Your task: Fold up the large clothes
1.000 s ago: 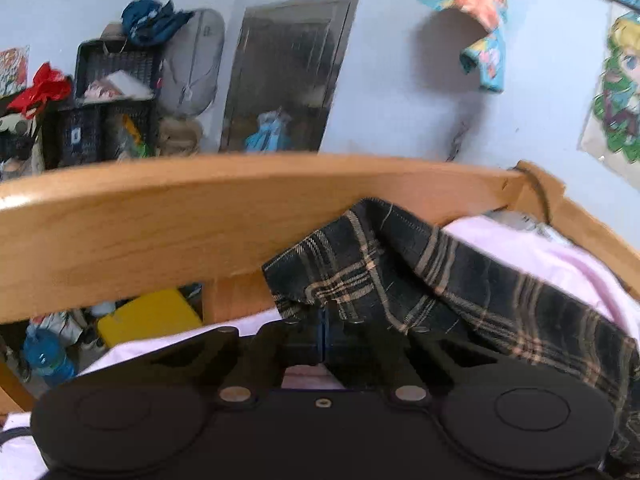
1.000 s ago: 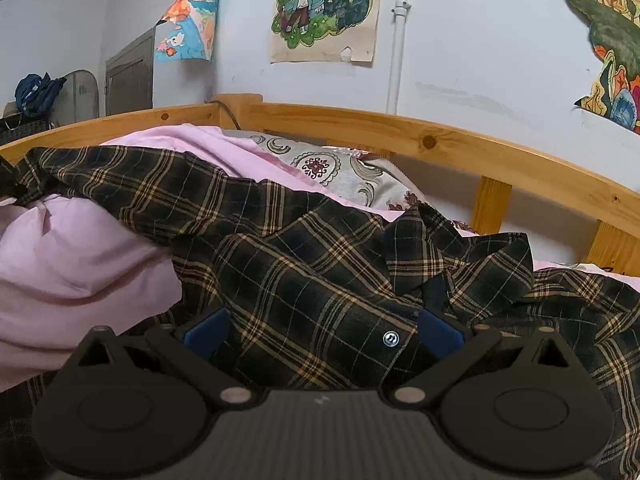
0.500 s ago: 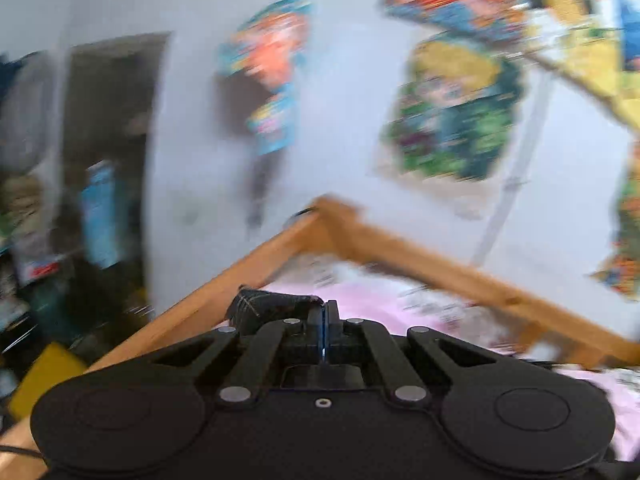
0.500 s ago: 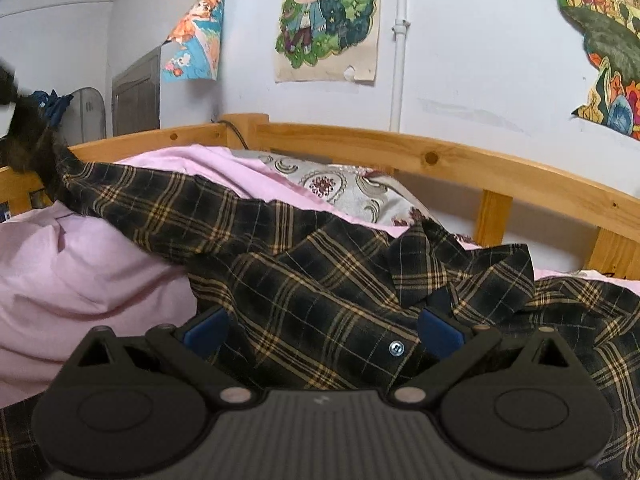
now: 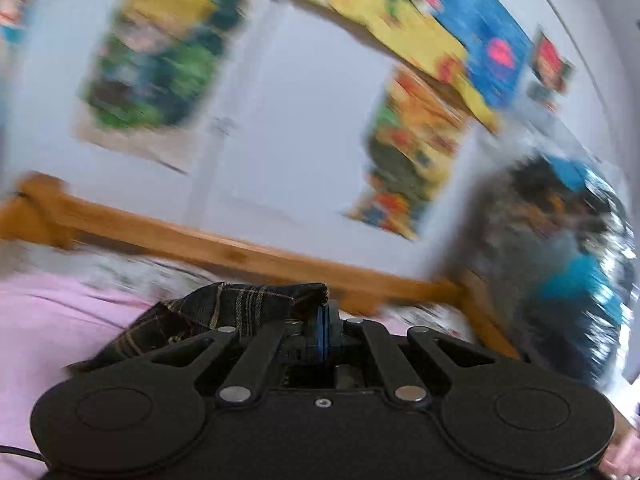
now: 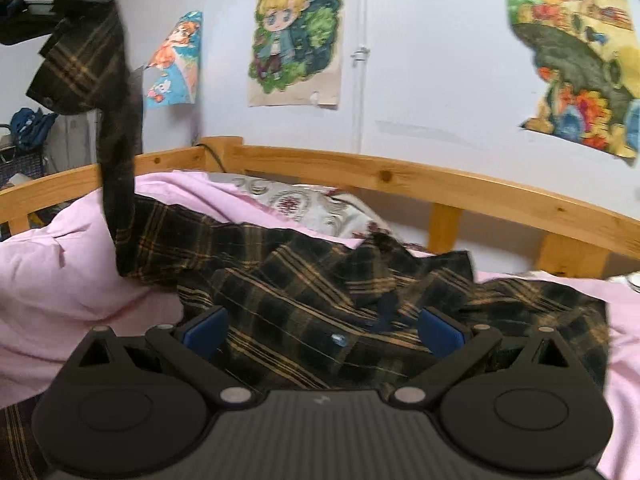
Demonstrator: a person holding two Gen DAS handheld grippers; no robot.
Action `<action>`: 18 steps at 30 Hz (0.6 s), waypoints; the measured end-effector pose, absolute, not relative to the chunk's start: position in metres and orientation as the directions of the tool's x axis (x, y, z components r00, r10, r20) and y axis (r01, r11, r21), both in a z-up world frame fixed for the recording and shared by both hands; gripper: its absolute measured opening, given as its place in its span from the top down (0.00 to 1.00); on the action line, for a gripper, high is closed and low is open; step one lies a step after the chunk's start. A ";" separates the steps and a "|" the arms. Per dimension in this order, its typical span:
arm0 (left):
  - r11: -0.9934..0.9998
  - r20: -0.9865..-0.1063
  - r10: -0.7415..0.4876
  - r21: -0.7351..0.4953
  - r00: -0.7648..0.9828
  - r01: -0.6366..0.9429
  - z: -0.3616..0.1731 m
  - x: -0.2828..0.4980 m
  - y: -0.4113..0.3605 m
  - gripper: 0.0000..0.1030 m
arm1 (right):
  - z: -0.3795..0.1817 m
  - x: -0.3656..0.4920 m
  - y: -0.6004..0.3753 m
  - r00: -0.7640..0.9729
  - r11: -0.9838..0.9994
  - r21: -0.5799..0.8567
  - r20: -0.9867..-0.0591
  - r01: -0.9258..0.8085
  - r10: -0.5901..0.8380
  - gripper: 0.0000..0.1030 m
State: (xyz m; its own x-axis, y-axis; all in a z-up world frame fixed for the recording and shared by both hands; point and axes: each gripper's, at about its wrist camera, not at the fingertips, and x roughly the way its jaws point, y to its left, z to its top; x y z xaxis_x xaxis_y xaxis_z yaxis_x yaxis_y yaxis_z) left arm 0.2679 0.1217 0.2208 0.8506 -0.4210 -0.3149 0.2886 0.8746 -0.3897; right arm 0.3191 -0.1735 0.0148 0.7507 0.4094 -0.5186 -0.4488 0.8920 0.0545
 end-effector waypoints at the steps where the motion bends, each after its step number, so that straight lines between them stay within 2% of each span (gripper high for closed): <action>1: 0.861 -0.326 -0.459 -0.393 0.826 0.323 0.214 0.278 0.106 1.00 | 0.015 0.317 -0.180 0.754 0.899 0.052 -0.524 -0.436 0.396 0.00; 6: 0.806 -0.387 -0.581 -0.392 0.716 0.443 0.164 0.312 0.031 1.00 | 0.008 0.300 -0.217 0.759 0.933 0.036 -0.571 -0.358 0.313 0.00; 12: 0.753 -0.466 -0.658 -0.419 0.592 0.507 0.088 0.336 -0.037 0.99 | -0.014 0.282 -0.255 0.724 0.969 0.053 -0.655 -0.241 0.216 0.00; 15: 0.739 -0.505 -0.673 -0.442 0.540 0.508 0.059 0.342 -0.052 0.80 | -0.024 0.274 -0.266 0.700 0.976 0.052 -0.689 -0.210 0.187 0.00; 17: 0.724 -0.517 -0.689 -0.468 0.507 0.506 0.047 0.345 -0.053 0.53 | -0.029 0.272 -0.269 0.685 0.978 0.053 -0.706 -0.202 0.180 0.00; 18: 0.724 -0.520 -0.690 -0.473 0.504 0.503 0.044 0.346 -0.051 0.46 | -0.031 0.271 -0.269 0.681 0.979 0.049 -0.712 -0.199 0.174 0.00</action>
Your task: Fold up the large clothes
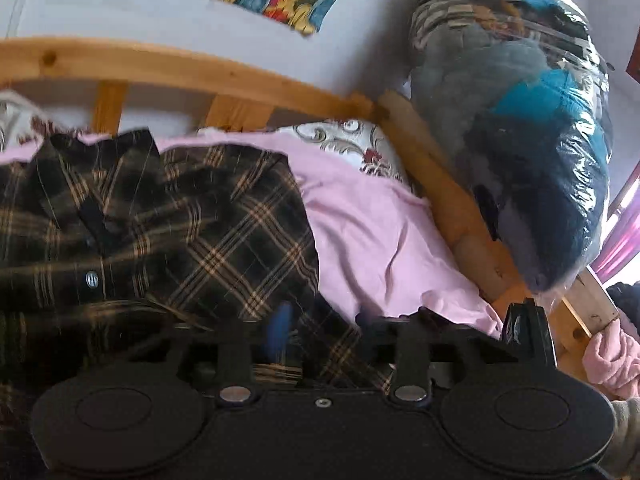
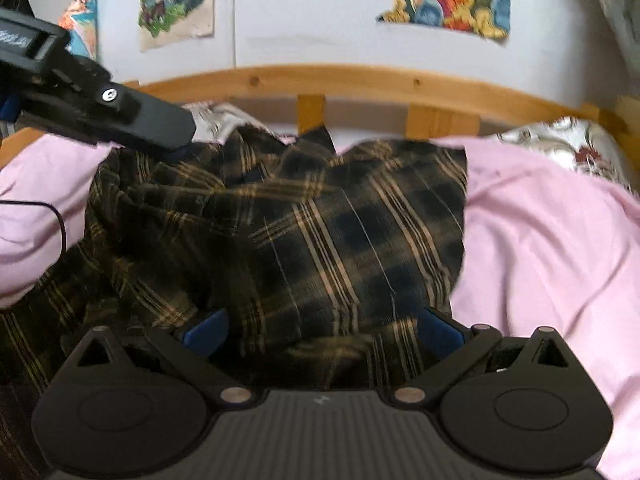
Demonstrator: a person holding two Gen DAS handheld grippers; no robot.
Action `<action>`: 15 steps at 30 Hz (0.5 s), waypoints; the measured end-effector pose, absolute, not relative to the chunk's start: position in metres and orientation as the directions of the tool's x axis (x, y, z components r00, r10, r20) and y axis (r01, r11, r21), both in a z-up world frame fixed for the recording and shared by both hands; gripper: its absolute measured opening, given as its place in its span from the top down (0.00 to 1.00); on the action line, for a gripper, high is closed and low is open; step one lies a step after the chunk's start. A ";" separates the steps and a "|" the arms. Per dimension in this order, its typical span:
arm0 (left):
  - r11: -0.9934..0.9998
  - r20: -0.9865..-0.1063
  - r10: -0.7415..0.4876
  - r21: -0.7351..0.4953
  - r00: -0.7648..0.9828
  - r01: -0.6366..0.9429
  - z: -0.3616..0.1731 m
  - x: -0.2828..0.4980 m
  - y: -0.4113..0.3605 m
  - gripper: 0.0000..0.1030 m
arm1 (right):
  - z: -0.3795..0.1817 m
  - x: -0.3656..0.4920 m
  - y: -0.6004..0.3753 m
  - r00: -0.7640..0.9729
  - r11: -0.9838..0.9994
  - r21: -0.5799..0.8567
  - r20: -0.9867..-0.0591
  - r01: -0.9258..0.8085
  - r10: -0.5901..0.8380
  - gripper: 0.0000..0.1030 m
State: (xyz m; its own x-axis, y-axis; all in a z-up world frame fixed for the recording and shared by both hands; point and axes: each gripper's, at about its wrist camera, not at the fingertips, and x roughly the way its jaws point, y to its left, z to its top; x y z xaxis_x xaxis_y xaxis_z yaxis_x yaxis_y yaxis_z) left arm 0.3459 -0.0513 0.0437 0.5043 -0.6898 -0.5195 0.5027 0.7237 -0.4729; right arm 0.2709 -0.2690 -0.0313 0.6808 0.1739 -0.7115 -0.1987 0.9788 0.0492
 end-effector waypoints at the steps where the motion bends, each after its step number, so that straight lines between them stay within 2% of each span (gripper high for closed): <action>1: 0.726 -0.521 -0.688 -0.473 0.505 0.500 0.041 0.346 -0.049 0.36 | -0.034 0.270 -0.270 0.678 0.979 0.047 -0.715 -0.197 0.170 0.00; 2: 0.728 -0.519 -0.685 -0.472 0.511 0.497 0.039 0.346 -0.045 0.28 | -0.036 0.270 -0.271 0.673 0.980 0.049 -0.720 -0.194 0.169 0.00; 4: 0.733 -0.508 -0.680 -0.469 0.529 0.493 0.037 0.345 -0.035 0.19 | -0.040 0.270 -0.270 0.668 0.980 0.053 -0.725 -0.190 0.169 0.00; 8: 0.788 -0.493 -0.613 -0.442 0.617 0.430 0.038 0.333 0.005 0.10 | -0.038 0.272 -0.270 0.679 0.979 0.073 -0.710 -0.191 0.185 0.00; 13: 0.917 -0.539 -0.371 -0.340 0.756 0.208 0.022 0.313 0.069 0.05 | -0.032 0.278 -0.266 0.692 0.965 0.109 -0.679 -0.237 0.247 0.01; 15: 0.949 -0.589 -0.258 -0.304 0.766 0.085 0.012 0.311 0.092 0.05 | -0.035 0.287 -0.260 0.681 0.960 0.105 -0.685 -0.260 0.260 0.05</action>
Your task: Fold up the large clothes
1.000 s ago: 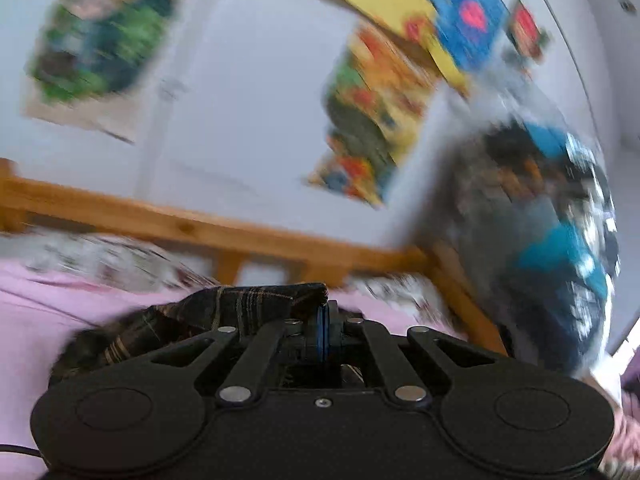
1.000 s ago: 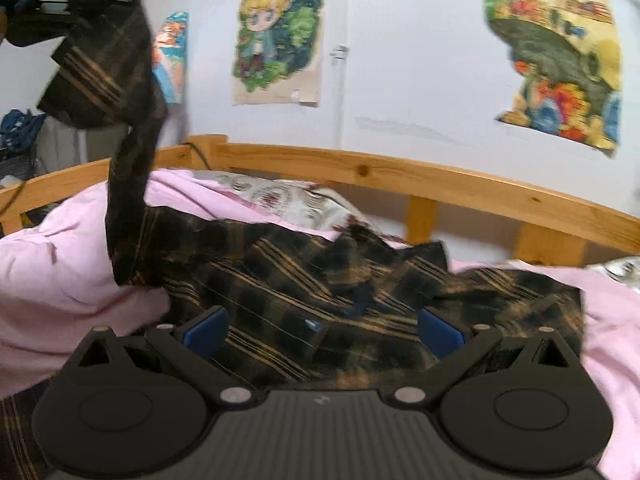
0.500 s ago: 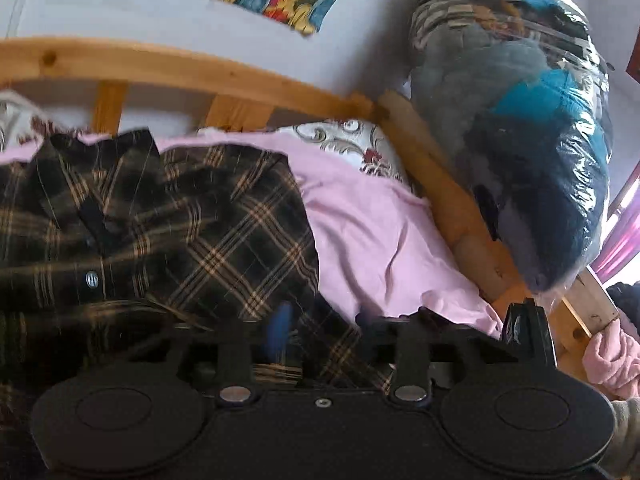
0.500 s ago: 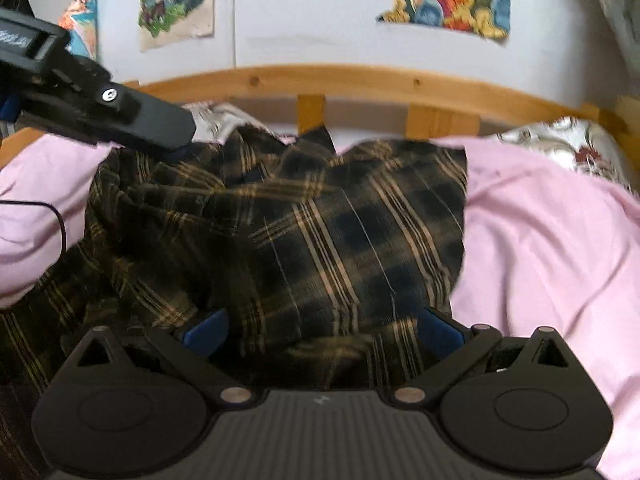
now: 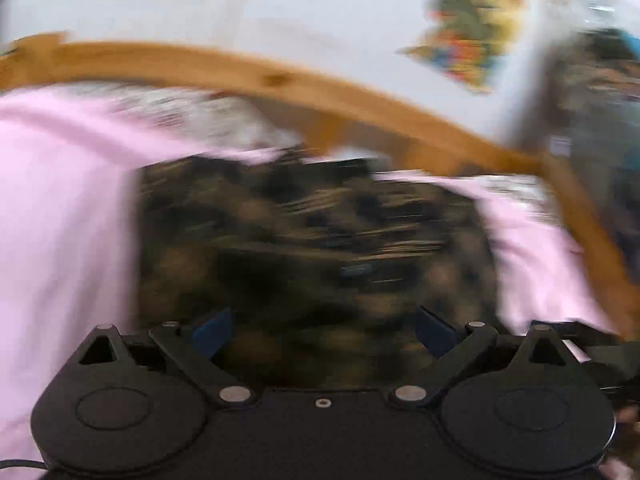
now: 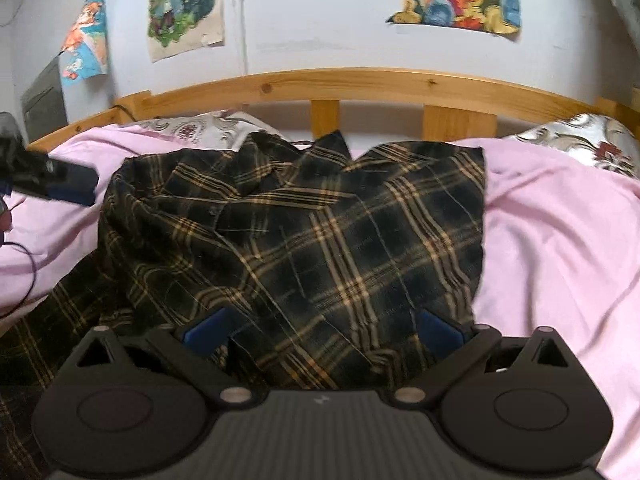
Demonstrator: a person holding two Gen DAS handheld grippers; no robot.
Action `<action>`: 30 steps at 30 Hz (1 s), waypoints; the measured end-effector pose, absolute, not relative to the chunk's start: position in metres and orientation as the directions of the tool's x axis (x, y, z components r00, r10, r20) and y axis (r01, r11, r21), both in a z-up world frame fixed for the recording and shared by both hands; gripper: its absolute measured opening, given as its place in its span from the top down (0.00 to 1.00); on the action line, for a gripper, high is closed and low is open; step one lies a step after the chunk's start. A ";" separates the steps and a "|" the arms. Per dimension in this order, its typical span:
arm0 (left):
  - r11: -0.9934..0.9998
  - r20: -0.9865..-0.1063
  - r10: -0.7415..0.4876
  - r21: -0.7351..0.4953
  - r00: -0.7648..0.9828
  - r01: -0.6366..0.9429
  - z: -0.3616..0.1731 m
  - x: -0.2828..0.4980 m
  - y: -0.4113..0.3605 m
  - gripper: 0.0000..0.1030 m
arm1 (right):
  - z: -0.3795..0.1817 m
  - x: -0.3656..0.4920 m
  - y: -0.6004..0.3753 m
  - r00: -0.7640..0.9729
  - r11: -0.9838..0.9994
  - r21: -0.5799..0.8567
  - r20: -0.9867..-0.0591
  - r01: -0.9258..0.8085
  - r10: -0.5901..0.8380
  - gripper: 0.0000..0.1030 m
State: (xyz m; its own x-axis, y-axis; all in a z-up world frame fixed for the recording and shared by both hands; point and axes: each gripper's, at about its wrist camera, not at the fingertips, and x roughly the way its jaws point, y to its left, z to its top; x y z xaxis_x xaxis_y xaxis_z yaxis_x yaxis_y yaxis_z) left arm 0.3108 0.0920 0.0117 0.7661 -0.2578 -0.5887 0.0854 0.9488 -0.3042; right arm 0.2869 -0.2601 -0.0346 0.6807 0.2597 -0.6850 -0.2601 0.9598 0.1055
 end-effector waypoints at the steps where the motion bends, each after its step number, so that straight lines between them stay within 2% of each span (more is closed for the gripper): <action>1: 0.958 -0.620 -0.207 -0.284 0.757 0.029 0.005 0.310 0.102 0.05 | -0.038 0.293 -0.257 0.668 0.956 0.104 -0.694 -0.273 0.267 0.08; 3: 0.967 -0.661 -0.133 -0.251 0.739 -0.051 -0.005 0.309 0.117 0.05 | -0.048 0.307 -0.249 0.636 0.950 0.094 -0.723 -0.297 0.270 0.15; 4: 0.967 -0.674 -0.111 -0.243 0.731 -0.078 -0.010 0.309 0.125 0.05 | -0.054 0.313 -0.247 0.626 0.950 0.090 -0.732 -0.300 0.267 0.22; 7: 0.963 -0.694 -0.093 -0.244 0.714 -0.112 -0.018 0.308 0.139 0.05 | -0.068 0.328 -0.240 0.601 0.952 0.066 -0.762 -0.298 0.241 0.28; 9: 0.962 -0.692 -0.093 -0.248 0.716 -0.114 -0.019 0.309 0.142 0.05 | -0.073 0.333 -0.235 0.594 0.951 0.035 -0.774 -0.307 0.221 0.41; 10: 0.963 -0.691 -0.095 -0.248 0.716 -0.111 -0.020 0.309 0.142 0.05 | -0.075 0.334 -0.233 0.586 0.950 0.026 -0.781 -0.312 0.214 0.54; 11: 0.963 -0.691 -0.097 -0.247 0.716 -0.107 -0.021 0.311 0.142 0.05 | -0.075 0.335 -0.231 0.579 0.948 0.016 -0.788 -0.317 0.207 0.75; 12: 0.963 -0.689 -0.099 -0.247 0.718 -0.104 -0.023 0.311 0.143 0.05 | -0.076 0.336 -0.230 0.581 0.947 0.000 -0.790 -0.320 0.196 0.82; 14: 0.961 -0.684 -0.109 -0.258 0.721 -0.100 -0.025 0.314 0.145 0.05 | -0.072 0.336 -0.232 0.575 0.945 0.000 -0.794 -0.328 0.200 0.90; 19: 0.950 -0.653 -0.139 -0.300 0.744 -0.086 -0.030 0.316 0.152 0.07 | -0.029 0.326 -0.253 0.603 0.959 0.086 -0.761 -0.272 0.239 0.92; 21: 0.944 -0.642 -0.156 -0.320 0.751 -0.078 -0.032 0.317 0.156 0.09 | -0.022 0.326 -0.257 0.590 0.959 0.076 -0.774 -0.275 0.230 0.92; 24: 0.934 -0.629 -0.184 -0.352 0.755 -0.066 -0.034 0.320 0.162 0.18 | -0.029 0.333 -0.256 0.553 0.947 0.002 -0.812 -0.322 0.189 0.88; 27: 0.926 -0.611 -0.218 -0.375 0.761 -0.036 -0.036 0.322 0.167 0.24 | -0.026 0.345 -0.245 0.559 0.946 -0.006 -0.808 -0.323 0.186 0.75; 29: 0.921 -0.602 -0.242 -0.390 0.761 -0.016 -0.038 0.325 0.171 0.28 | -0.014 0.354 -0.232 0.585 0.936 0.017 -0.777 -0.352 0.234 0.49; 30: 0.918 -0.598 -0.250 -0.396 0.762 -0.010 -0.039 0.327 0.172 0.31 | -0.008 0.359 -0.222 0.595 0.927 0.031 -0.759 -0.373 0.265 0.43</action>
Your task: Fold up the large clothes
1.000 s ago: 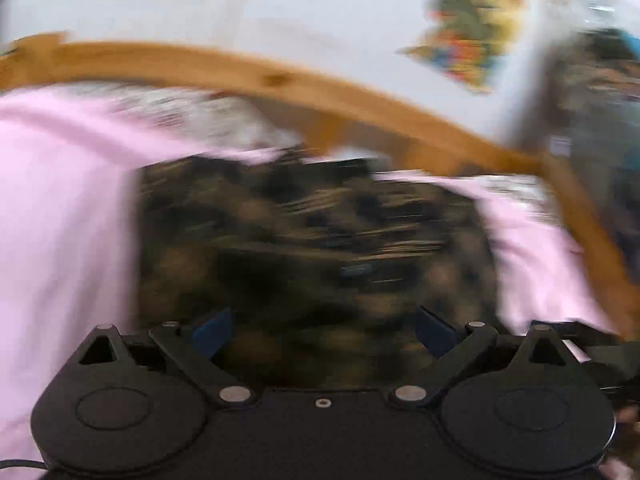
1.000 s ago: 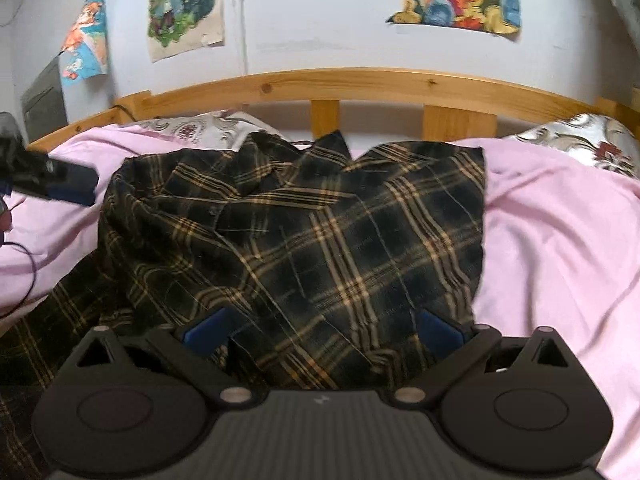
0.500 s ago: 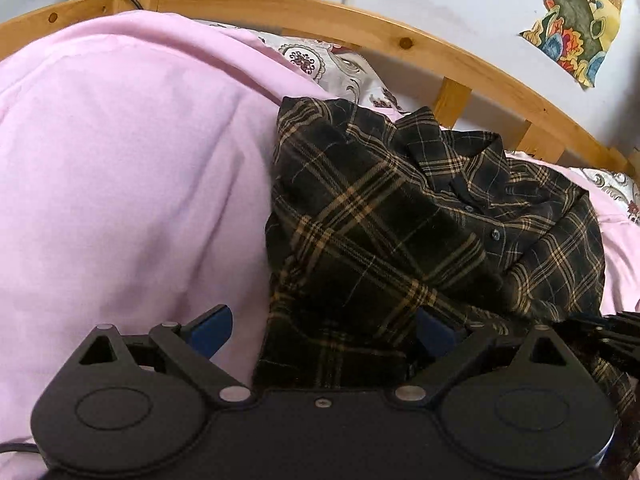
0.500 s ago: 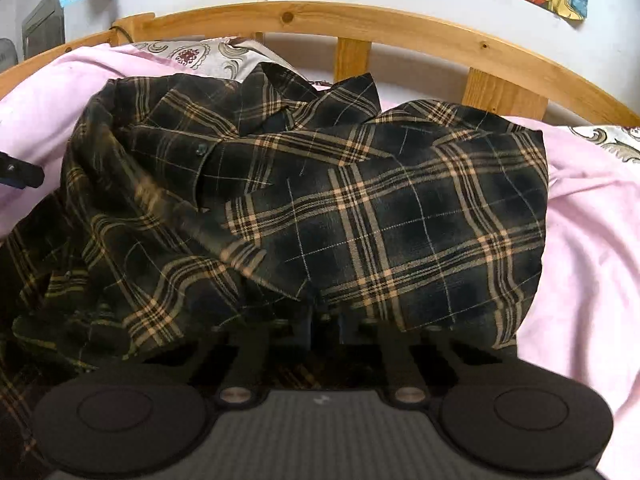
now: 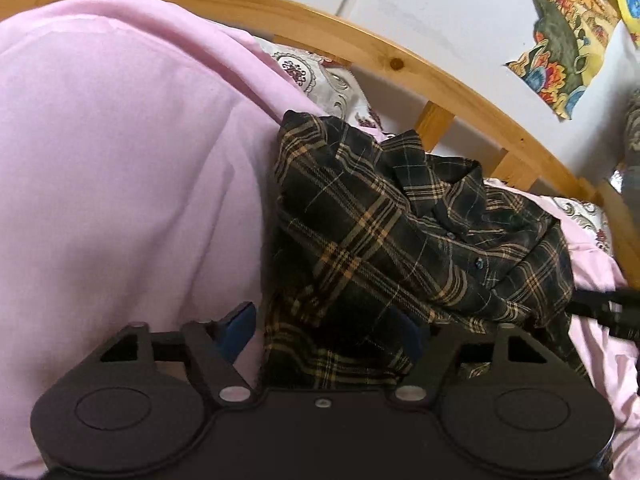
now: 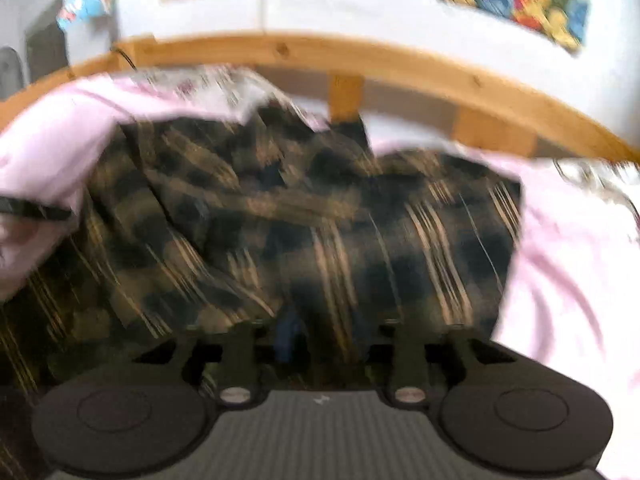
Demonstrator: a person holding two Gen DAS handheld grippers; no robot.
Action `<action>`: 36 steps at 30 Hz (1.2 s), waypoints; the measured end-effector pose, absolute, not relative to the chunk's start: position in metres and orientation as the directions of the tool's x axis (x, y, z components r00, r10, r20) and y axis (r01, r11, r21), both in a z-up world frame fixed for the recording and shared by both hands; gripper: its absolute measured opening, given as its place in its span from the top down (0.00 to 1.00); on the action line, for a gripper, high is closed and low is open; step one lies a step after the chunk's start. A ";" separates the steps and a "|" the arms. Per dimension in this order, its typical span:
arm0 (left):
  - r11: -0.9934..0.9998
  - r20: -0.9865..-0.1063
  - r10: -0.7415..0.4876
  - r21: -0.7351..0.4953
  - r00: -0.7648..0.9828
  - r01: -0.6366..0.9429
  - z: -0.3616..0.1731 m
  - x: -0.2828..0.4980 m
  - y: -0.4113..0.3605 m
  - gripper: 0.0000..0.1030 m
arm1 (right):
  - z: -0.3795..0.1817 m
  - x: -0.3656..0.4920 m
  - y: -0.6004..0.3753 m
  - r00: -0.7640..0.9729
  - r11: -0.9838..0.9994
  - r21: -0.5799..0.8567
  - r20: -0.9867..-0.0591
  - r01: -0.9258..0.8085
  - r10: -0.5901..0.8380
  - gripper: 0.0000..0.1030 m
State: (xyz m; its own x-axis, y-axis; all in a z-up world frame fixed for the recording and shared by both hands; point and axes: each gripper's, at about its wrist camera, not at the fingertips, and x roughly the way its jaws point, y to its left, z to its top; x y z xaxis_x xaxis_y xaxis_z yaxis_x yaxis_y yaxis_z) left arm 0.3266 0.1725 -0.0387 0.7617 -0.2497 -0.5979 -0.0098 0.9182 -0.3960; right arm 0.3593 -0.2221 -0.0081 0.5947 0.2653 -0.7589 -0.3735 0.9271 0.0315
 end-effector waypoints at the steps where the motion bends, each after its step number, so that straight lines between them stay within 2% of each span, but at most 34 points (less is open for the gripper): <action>1: 0.914 -0.593 -0.257 -0.405 0.763 -0.006 -0.039 0.329 0.175 0.34 | -0.003 0.367 -0.209 0.598 0.913 0.049 -0.741 -0.405 0.305 0.38; 6: 0.888 -0.578 -0.276 -0.459 0.768 -0.026 -0.045 0.337 0.190 0.53 | 0.009 0.419 -0.130 0.540 0.825 0.168 -0.683 -0.540 0.492 0.37; 8: 0.881 -0.579 -0.275 -0.472 0.768 -0.040 -0.047 0.338 0.194 0.64 | 0.008 0.442 -0.094 0.513 0.788 0.198 -0.663 -0.583 0.545 0.41; 10: 0.884 -0.594 -0.264 -0.465 0.760 -0.056 -0.050 0.338 0.196 0.69 | 0.002 0.464 -0.059 0.489 0.761 0.206 -0.657 -0.615 0.573 0.43; 17: 0.875 -0.624 -0.268 -0.476 0.735 -0.085 -0.059 0.355 0.203 0.68 | -0.031 0.520 0.014 0.307 0.719 0.302 -0.753 -0.626 0.583 0.44; 18: 0.869 -0.626 -0.277 -0.487 0.729 -0.089 -0.061 0.357 0.205 0.68 | -0.036 0.525 0.015 0.279 0.718 0.332 -0.759 -0.612 0.588 0.48; 19: 0.860 -0.625 -0.290 -0.502 0.725 -0.089 -0.062 0.360 0.206 0.70 | -0.037 0.527 0.013 0.279 0.726 0.346 -0.758 -0.595 0.590 0.64; 20: 0.856 -0.624 -0.297 -0.510 0.723 -0.088 -0.063 0.361 0.206 0.76 | -0.039 0.528 0.011 0.279 0.730 0.353 -0.757 -0.585 0.590 0.84; 21: 0.850 -0.620 -0.310 -0.520 0.721 -0.082 -0.063 0.364 0.206 0.83 | -0.039 0.529 0.008 0.278 0.730 0.362 -0.754 -0.580 0.595 0.93; 22: 0.841 -0.612 -0.326 -0.536 0.721 -0.075 -0.064 0.366 0.207 0.95 | -0.037 0.529 0.003 0.284 0.729 0.367 -0.746 -0.578 0.602 0.98; 23: 0.833 -0.603 -0.330 -0.548 0.726 -0.076 -0.064 0.366 0.207 0.96 | -0.035 0.529 -0.001 0.297 0.730 0.364 -0.739 -0.578 0.604 1.00; 28: 0.820 -0.569 -0.318 -0.567 0.758 -0.082 -0.062 0.356 0.207 0.98 | -0.016 0.532 -0.018 0.354 0.722 0.333 -0.700 -0.607 0.620 1.00; 30: 0.814 -0.560 -0.315 -0.574 0.766 -0.084 -0.062 0.351 0.208 0.98 | -0.011 0.534 -0.009 0.339 0.704 0.302 -0.712 -0.643 0.615 0.97; 31: 0.813 -0.553 -0.313 -0.576 0.772 -0.083 -0.061 0.349 0.208 0.98 | -0.011 0.536 -0.006 0.314 0.693 0.321 -0.716 -0.645 0.624 0.92; 33: 0.818 -0.548 -0.306 -0.570 0.779 -0.080 -0.060 0.346 0.208 0.99 | -0.017 0.540 0.003 0.277 0.687 0.346 -0.729 -0.639 0.625 0.74; 34: 0.824 -0.549 -0.300 -0.561 0.780 -0.078 -0.059 0.345 0.207 0.99 | -0.021 0.540 0.008 0.266 0.687 0.343 -0.740 -0.641 0.617 0.56; 35: 0.829 -0.550 -0.293 -0.554 0.782 -0.079 -0.059 0.347 0.206 0.99 | -0.026 0.540 0.012 0.254 0.684 0.344 -0.747 -0.643 0.614 0.49; 36: 0.834 -0.550 -0.291 -0.547 0.783 -0.075 -0.059 0.344 0.206 0.99 | -0.032 0.542 0.016 0.242 0.684 0.353 -0.751 -0.639 0.614 0.49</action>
State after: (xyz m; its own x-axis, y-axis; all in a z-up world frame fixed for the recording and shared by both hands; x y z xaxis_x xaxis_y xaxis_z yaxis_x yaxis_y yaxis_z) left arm 0.3437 0.2064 -0.0589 0.7829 -0.2908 -0.5500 -0.0747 0.8337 -0.5472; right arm 0.5417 0.0157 -0.0316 0.2423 0.6142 -0.7510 -0.6385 0.6838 0.3532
